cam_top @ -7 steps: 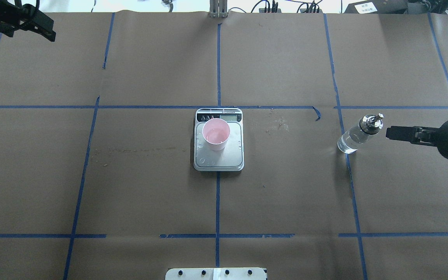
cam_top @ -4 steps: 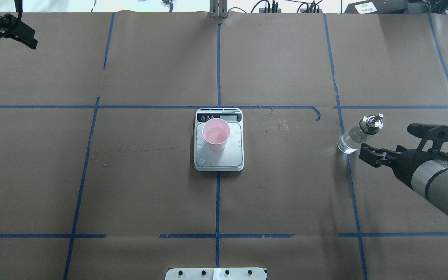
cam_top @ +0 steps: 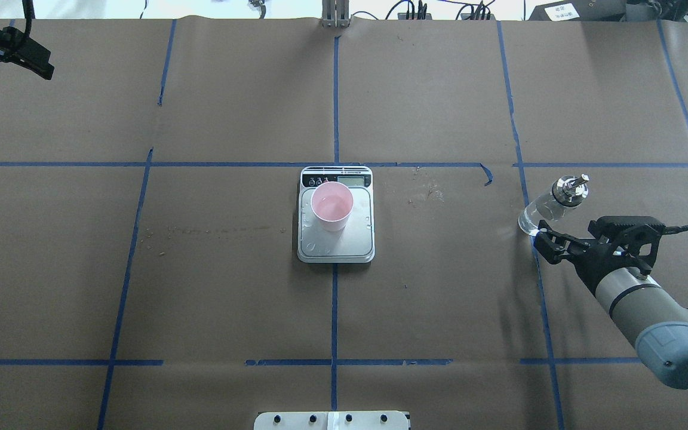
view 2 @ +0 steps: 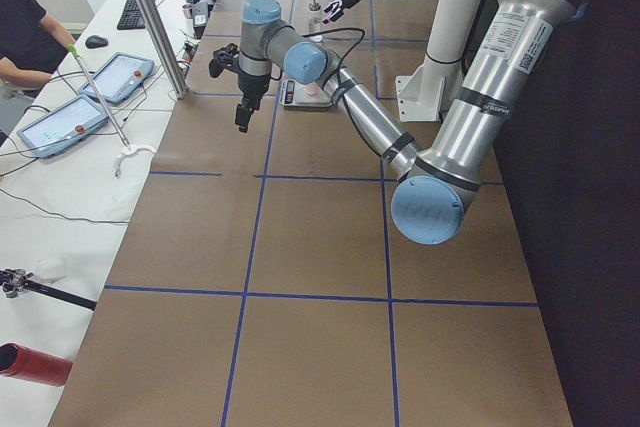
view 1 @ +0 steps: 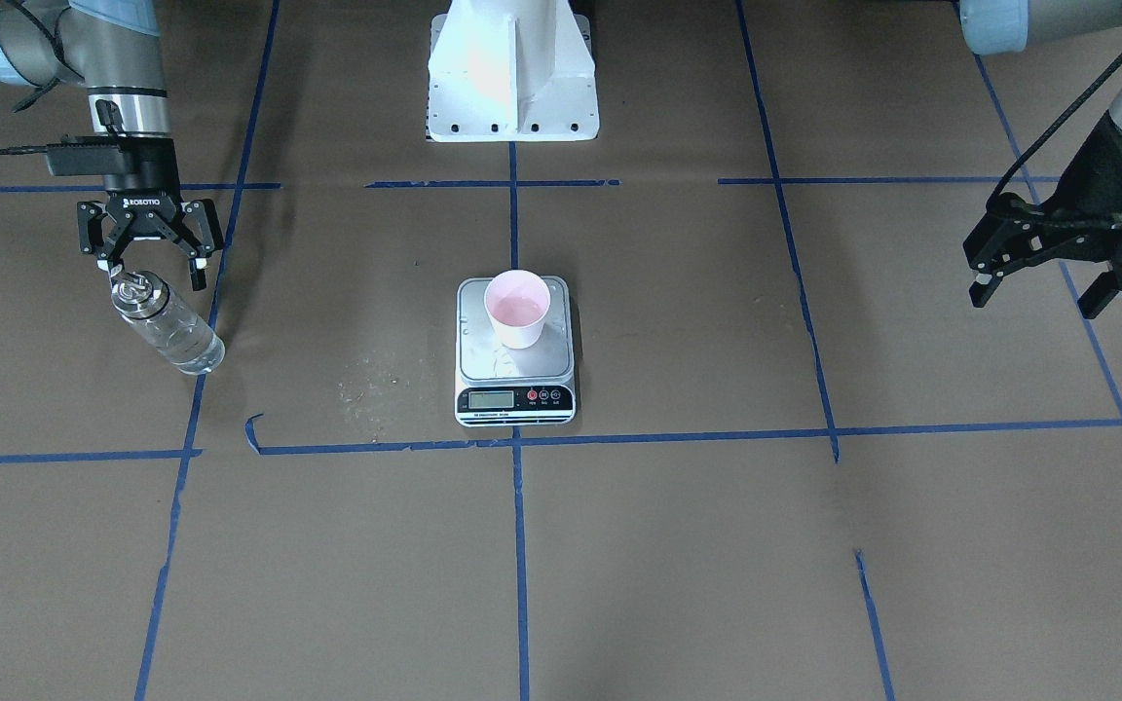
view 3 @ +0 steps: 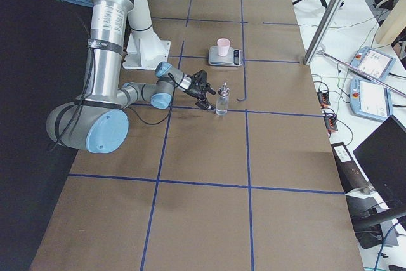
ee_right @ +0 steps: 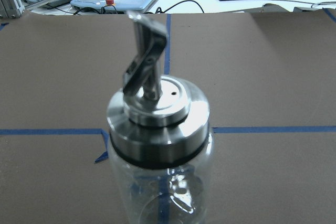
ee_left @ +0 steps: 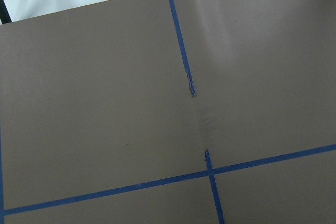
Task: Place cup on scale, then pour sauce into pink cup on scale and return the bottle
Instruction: 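Close the right gripper around the glass sauce bottle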
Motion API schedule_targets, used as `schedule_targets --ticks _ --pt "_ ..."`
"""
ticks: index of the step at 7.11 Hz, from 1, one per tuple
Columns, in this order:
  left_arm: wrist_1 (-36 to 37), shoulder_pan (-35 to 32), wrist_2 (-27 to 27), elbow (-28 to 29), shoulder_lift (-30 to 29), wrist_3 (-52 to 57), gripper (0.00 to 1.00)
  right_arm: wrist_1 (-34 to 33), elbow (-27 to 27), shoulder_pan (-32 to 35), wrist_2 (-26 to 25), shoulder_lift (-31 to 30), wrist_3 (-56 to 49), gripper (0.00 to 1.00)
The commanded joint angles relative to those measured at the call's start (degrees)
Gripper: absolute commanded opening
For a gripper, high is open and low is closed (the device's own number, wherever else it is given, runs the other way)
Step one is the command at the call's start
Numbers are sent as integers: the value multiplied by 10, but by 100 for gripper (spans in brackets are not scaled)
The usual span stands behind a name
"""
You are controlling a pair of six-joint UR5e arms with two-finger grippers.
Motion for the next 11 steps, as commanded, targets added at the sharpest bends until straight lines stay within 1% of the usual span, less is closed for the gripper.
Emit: schedule_targets --ticks 1,3,6,7,11 --pt "0 0 1 2 0 0 100 2 -49 -2 -31 32 -12 100" --pt "0 0 2 2 0 0 100 3 -67 -1 -33 59 -14 100" --pt "0 0 1 1 -2 -1 100 3 -71 0 -33 60 -14 100" --pt "0 0 0 0 -2 -2 100 4 -71 2 -35 62 -29 100" --pt "0 0 -1 -2 -3 -6 100 3 -76 28 -33 71 -49 100"
